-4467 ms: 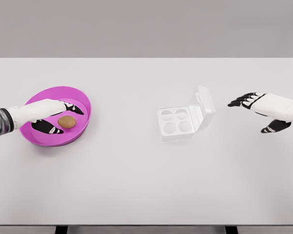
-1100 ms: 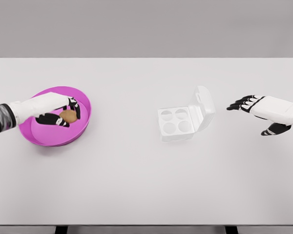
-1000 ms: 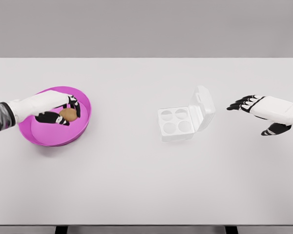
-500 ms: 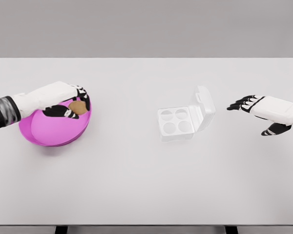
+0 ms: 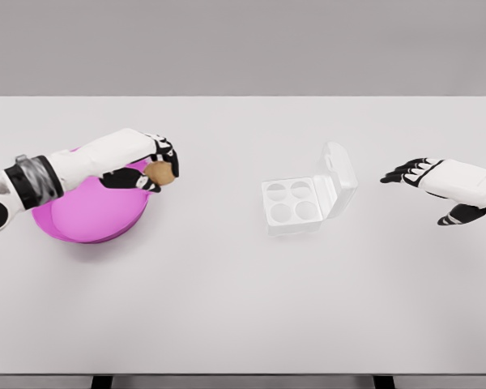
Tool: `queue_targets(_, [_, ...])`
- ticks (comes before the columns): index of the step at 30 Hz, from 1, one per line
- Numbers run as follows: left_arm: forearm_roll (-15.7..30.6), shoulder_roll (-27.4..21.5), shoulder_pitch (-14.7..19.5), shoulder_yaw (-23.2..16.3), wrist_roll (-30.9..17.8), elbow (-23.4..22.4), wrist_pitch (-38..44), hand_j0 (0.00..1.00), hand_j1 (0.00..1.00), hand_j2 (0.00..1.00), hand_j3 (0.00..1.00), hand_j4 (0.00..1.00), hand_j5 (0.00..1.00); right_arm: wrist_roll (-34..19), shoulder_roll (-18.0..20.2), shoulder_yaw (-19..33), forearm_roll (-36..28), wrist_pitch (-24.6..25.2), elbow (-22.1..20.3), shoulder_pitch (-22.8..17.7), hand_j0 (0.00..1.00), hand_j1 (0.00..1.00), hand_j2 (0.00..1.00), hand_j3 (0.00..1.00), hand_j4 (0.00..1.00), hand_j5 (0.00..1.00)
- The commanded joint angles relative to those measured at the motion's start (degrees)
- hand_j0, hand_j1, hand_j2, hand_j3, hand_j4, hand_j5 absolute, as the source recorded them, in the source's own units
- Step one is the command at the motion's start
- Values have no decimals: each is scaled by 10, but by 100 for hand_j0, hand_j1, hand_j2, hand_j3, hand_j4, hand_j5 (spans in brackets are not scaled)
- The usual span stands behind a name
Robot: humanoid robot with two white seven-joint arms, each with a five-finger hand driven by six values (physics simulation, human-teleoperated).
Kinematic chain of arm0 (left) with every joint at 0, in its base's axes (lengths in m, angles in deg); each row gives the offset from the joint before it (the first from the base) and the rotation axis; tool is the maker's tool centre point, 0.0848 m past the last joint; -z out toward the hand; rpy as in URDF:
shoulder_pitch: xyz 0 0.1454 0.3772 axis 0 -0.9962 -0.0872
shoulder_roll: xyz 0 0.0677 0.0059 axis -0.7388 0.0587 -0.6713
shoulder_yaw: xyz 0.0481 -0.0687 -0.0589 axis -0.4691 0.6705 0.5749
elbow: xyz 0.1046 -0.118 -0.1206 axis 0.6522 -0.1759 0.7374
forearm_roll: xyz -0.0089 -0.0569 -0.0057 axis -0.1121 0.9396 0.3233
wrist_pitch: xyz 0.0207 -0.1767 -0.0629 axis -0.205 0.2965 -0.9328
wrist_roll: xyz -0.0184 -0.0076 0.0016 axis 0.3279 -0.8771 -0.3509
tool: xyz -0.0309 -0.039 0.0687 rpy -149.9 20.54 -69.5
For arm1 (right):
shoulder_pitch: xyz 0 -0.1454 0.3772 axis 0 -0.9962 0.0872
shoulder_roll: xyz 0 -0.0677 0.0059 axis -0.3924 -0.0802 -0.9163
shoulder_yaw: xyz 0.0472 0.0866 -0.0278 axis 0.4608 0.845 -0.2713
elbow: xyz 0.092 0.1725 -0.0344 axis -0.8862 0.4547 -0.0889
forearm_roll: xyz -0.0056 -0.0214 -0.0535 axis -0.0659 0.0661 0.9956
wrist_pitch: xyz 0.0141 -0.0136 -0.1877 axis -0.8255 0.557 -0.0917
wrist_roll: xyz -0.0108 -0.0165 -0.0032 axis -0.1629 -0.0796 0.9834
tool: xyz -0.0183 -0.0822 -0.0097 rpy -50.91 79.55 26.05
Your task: Pack egg into the box and close the box lid
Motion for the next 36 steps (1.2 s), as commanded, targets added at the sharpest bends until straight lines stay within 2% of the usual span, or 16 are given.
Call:
queue_targets(1, [2, 13, 0, -2, 0, 0, 1, 40, 40, 40, 40, 40, 40, 0, 1, 0, -3, 2, -2, 0, 100, 100, 100, 100, 100, 100])
queue_targets(16, [-6, 93, 3, -7, 0, 0, 1, 40, 40, 40, 40, 40, 40, 0, 0, 0, -3, 2, -2, 0, 100, 100, 100, 100, 100, 100])
queue_targets(30, [-10, 142, 8, -22, 0, -6, 1, 40, 40, 40, 40, 40, 40, 0, 1, 0, -3, 2, 0, 0, 100, 100, 100, 100, 100, 100])
queue_targets(36, [-34, 179, 9, -23, 0, -7, 2, 40, 40, 40, 40, 40, 40, 0, 1, 0, -3, 2, 0, 0, 100, 100, 100, 100, 100, 100])
